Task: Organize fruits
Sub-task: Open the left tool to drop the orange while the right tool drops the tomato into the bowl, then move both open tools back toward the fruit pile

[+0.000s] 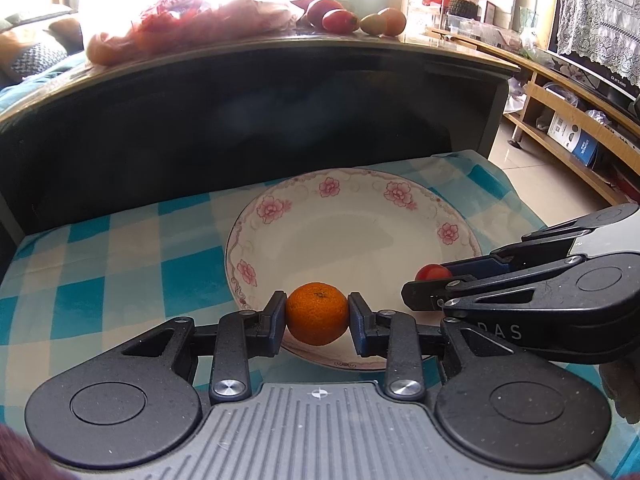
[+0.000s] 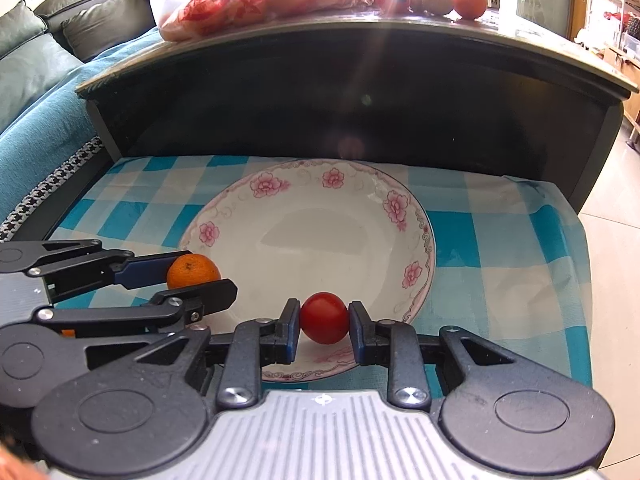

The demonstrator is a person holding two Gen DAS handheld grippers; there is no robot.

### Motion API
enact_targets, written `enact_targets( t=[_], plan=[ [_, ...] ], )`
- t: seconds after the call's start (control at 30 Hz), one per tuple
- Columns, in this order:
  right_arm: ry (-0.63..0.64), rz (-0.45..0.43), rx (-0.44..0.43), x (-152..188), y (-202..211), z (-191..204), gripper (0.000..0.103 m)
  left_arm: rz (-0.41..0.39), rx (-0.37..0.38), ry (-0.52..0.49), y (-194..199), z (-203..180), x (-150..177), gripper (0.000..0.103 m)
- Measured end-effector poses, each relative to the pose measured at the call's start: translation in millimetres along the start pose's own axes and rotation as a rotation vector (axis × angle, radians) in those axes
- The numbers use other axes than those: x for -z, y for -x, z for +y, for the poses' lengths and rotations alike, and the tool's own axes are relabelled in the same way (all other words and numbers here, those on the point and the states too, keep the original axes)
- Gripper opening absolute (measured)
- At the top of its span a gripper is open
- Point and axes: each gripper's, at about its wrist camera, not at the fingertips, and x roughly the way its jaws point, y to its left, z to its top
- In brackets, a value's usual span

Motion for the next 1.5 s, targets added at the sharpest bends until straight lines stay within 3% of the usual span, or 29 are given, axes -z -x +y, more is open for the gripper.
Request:
enact_targets(
  t=[0.7,1.5],
  plan=[
    [0.007,-0.006,0.018,1,-1,6,0.03,-0.011,-0.021,0.001,7,1,-4,0.047],
    [0.033,-0.066,-0.024,5,48,37,0.033,-0.049,-0.061,-0.01,67,16,8,0.053]
  ],
)
